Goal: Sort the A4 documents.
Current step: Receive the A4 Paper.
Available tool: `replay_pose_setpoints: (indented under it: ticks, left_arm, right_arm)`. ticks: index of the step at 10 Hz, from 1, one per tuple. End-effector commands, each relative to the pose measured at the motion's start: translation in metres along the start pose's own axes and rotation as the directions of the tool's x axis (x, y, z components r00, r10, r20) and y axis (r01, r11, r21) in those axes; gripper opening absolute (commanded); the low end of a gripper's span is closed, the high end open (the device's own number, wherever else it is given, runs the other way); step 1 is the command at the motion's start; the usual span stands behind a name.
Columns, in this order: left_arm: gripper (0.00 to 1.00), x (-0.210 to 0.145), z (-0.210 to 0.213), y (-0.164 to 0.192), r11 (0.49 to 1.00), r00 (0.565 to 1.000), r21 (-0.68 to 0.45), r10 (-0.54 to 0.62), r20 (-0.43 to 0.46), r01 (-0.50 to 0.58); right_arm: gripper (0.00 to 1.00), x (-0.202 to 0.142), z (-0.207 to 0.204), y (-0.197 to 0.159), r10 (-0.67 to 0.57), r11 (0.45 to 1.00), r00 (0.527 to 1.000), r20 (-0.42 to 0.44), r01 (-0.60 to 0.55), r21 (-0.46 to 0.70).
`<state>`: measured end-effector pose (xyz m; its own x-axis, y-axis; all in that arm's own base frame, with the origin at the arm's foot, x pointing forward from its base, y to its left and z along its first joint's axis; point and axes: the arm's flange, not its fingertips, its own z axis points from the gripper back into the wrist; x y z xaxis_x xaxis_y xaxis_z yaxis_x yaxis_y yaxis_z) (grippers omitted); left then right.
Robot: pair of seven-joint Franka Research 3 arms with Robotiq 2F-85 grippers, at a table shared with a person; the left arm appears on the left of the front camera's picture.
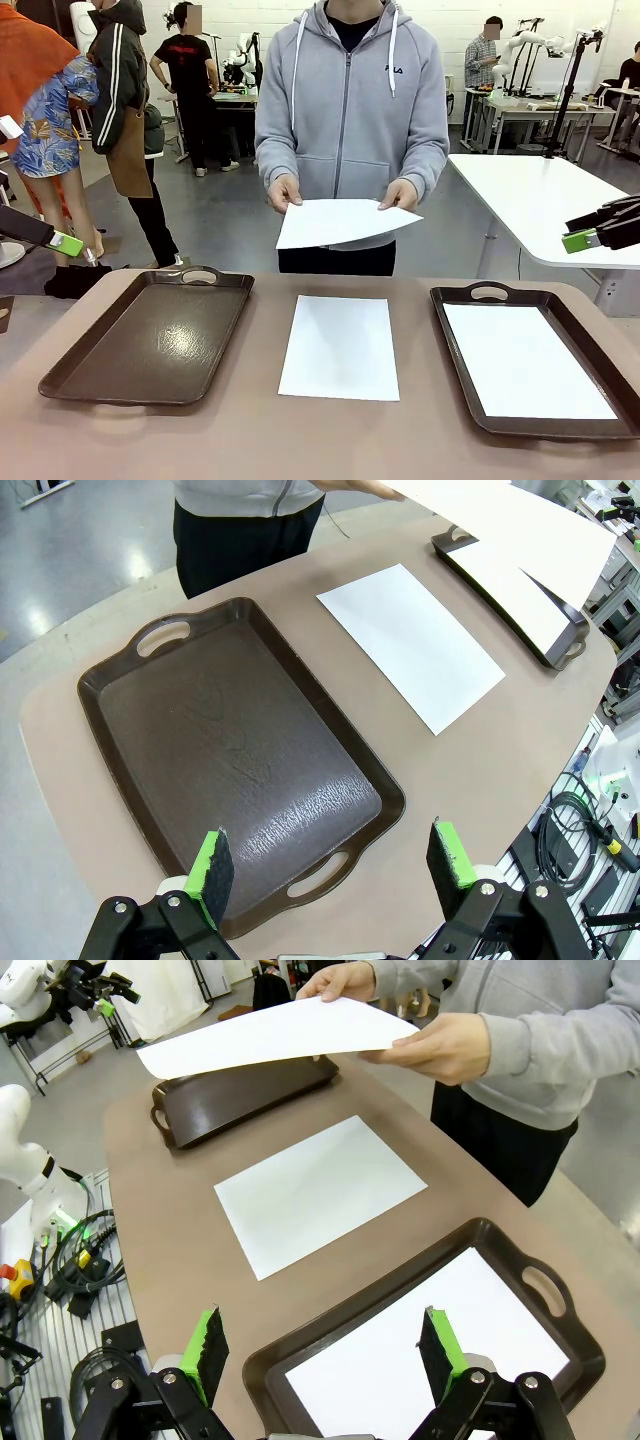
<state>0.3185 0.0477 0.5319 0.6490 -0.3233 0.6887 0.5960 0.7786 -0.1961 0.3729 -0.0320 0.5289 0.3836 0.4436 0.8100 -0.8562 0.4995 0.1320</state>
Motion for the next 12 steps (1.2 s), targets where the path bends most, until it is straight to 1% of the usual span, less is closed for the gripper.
replay_pose_setpoints:
  ticks: [1, 12]
  left_arm:
    - [1.0, -0.0006, -0.0012, 0.0019, 1.0, 1.0, -0.011, -0.009, 0.01, 0.009]
    - [1.0, -0.0006, -0.0012, 0.0019, 1.0, 1.0, -0.011, -0.009, 0.01, 0.009]
  right_arm:
    - [1.0, -0.0007, 0.0006, -0.0004, -0.002, 1.0, 1.0, 0.002, 0.002, -0.001]
    - [1.0, -0.0007, 0.0006, -0.0004, -0.002, 1.0, 1.0, 0.002, 0.002, -0.001]
